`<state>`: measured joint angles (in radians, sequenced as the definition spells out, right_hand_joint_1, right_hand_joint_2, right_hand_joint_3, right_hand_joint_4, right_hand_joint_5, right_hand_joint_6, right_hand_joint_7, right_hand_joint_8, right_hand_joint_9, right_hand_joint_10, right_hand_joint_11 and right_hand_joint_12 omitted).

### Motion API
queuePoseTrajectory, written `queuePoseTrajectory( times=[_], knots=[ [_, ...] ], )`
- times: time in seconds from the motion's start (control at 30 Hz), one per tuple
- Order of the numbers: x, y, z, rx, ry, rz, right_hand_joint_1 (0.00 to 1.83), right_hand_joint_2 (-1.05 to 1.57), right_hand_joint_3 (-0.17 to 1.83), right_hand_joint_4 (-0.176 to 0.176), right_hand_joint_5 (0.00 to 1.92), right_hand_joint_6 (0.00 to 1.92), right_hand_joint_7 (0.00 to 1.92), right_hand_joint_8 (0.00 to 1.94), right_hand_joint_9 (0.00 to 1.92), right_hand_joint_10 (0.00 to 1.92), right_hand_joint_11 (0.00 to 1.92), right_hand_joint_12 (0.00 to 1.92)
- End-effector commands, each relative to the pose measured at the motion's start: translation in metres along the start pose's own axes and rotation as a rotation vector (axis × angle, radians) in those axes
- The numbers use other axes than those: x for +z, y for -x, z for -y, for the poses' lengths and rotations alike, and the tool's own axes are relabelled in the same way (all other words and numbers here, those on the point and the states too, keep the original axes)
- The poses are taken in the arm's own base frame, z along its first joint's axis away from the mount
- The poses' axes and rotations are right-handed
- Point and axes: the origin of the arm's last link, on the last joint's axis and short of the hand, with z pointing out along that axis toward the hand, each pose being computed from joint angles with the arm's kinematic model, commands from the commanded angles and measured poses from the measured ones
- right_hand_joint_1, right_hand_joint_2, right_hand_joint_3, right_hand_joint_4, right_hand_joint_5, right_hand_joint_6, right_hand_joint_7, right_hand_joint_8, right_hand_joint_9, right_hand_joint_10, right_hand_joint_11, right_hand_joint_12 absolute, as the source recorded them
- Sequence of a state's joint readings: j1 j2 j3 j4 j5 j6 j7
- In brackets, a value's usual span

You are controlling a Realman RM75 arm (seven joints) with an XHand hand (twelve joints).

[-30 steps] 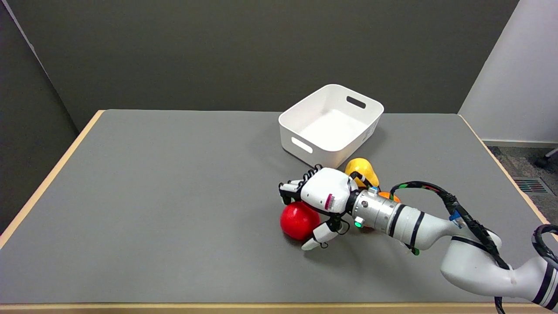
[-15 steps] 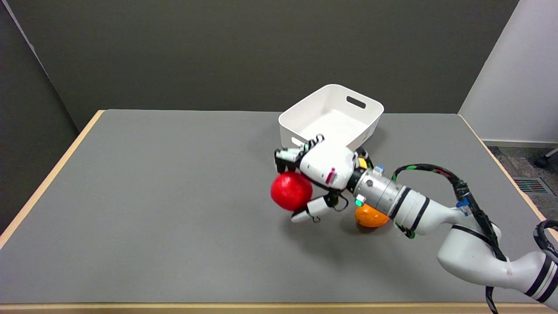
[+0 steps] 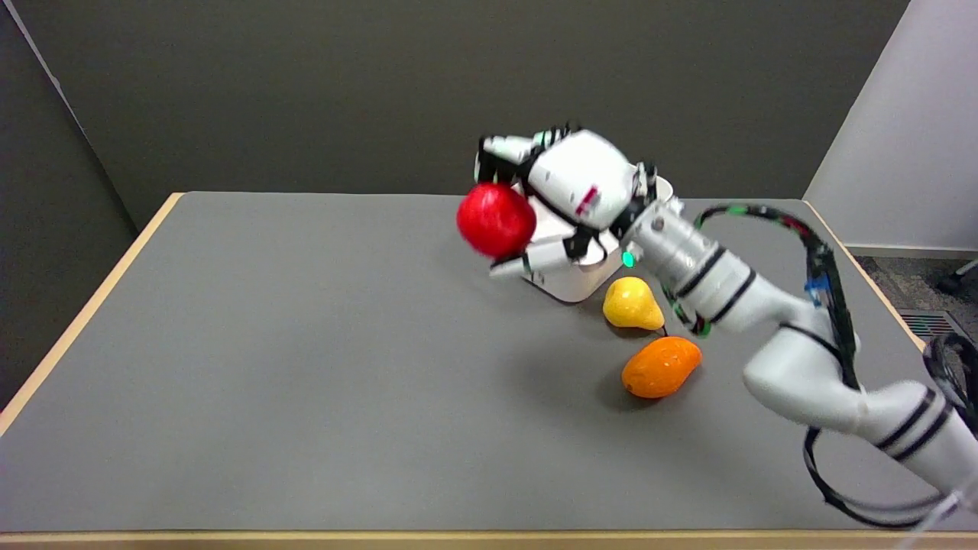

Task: Pick up tomato.

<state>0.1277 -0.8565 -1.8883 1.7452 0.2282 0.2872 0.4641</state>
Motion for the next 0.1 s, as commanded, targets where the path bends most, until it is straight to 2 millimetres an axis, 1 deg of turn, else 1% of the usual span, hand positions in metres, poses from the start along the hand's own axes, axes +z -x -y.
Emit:
queuePoseTrajectory(
  times=[0.03,0.07,0.1],
  knots=[
    [0.073,-0.034,-0.106,-0.092,0.230,-0.040,1.16,1.14,0.27,-0.077,0.58,1.58,0.85,1.32,0.85,1.34,0.73,1.73],
    [0.075,-0.031,-0.113,-0.094,0.244,-0.030,1.16,1.14,0.26,-0.077,0.58,1.59,0.85,1.33,0.85,1.34,0.73,1.73],
    [0.078,-0.027,-0.123,-0.098,0.269,-0.012,1.16,1.14,0.26,-0.078,0.58,1.59,0.85,1.33,0.85,1.34,0.73,1.72]
  ],
)
